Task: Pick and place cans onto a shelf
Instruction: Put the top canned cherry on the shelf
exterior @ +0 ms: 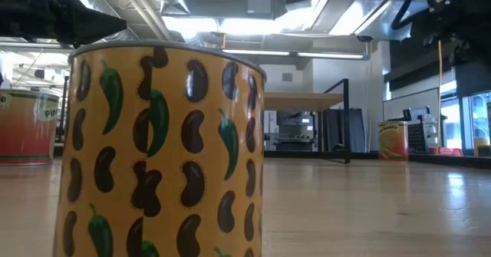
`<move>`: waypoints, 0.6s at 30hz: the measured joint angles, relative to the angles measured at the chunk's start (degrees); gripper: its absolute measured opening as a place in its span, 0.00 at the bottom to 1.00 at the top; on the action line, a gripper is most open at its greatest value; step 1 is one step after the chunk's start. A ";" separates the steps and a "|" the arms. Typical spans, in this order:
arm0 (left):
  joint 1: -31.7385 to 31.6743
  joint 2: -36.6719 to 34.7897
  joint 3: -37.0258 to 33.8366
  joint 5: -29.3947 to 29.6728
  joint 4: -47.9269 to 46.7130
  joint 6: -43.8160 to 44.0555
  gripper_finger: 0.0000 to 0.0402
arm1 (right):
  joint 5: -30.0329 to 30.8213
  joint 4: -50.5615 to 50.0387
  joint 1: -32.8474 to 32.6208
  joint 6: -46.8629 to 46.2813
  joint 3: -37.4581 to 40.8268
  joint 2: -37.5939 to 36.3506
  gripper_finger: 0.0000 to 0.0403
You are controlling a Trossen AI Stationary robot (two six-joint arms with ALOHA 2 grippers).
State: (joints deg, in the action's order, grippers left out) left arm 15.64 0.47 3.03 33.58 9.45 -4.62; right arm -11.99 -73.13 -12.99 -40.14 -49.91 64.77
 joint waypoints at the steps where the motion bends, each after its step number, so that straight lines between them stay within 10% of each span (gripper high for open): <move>1: 0.00 0.00 0.00 0.00 0.01 0.01 0.00 | 0.18 0.46 0.00 -0.38 0.29 -0.04 0.24; 18: -0.02 0.00 0.00 -0.02 0.22 0.03 0.00 | 0.34 2.57 0.02 -4.80 5.65 -0.21 0.24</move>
State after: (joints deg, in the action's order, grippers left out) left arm 15.62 0.47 3.03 33.56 9.67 -4.59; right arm -11.65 -70.56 -12.97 -44.95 -44.26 64.55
